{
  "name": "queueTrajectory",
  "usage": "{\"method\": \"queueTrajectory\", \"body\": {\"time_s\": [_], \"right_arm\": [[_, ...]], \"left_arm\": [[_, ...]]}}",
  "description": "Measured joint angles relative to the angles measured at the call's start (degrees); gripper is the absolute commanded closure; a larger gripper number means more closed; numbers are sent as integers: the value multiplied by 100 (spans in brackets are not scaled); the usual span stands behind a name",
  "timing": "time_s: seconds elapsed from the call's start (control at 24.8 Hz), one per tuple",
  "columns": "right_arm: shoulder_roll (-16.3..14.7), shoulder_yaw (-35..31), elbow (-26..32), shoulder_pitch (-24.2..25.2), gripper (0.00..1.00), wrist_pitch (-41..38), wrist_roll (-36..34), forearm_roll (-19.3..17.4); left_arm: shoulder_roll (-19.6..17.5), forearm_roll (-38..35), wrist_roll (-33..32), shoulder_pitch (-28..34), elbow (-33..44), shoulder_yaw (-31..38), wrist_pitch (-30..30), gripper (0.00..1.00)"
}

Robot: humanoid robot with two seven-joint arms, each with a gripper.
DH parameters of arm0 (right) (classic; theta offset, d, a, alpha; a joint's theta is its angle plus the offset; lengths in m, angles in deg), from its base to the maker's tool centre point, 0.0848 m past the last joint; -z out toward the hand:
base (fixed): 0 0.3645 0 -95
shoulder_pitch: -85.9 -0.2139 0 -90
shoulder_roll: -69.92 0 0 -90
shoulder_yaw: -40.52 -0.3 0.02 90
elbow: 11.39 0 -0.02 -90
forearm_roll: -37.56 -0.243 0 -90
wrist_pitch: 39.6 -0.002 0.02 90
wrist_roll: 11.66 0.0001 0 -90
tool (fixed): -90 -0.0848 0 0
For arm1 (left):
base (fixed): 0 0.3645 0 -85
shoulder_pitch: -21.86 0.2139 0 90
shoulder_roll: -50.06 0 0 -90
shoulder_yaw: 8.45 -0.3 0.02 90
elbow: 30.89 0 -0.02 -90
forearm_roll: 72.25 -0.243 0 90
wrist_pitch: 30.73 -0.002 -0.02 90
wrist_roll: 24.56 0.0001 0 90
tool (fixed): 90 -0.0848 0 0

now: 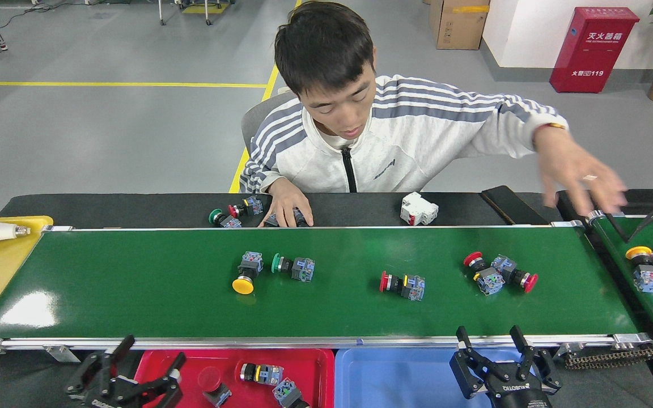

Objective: Pick switch part from conveyor to tray

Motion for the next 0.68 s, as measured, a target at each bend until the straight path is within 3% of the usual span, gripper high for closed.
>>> {"method": "queueTrajectory", "body": {"time_s": [0.36, 0.68], "right_arm": [[-282, 880, -967, -1401, 1, -789, 965, 3], [-267, 1807, -2009, -2394, 2, -837, 1175, 38]], "left_arm": [[-35, -181, 171, -21, -30, -37, -211, 1], [-35, -477, -311, -1215, -847, -1135, -496, 1]]}}
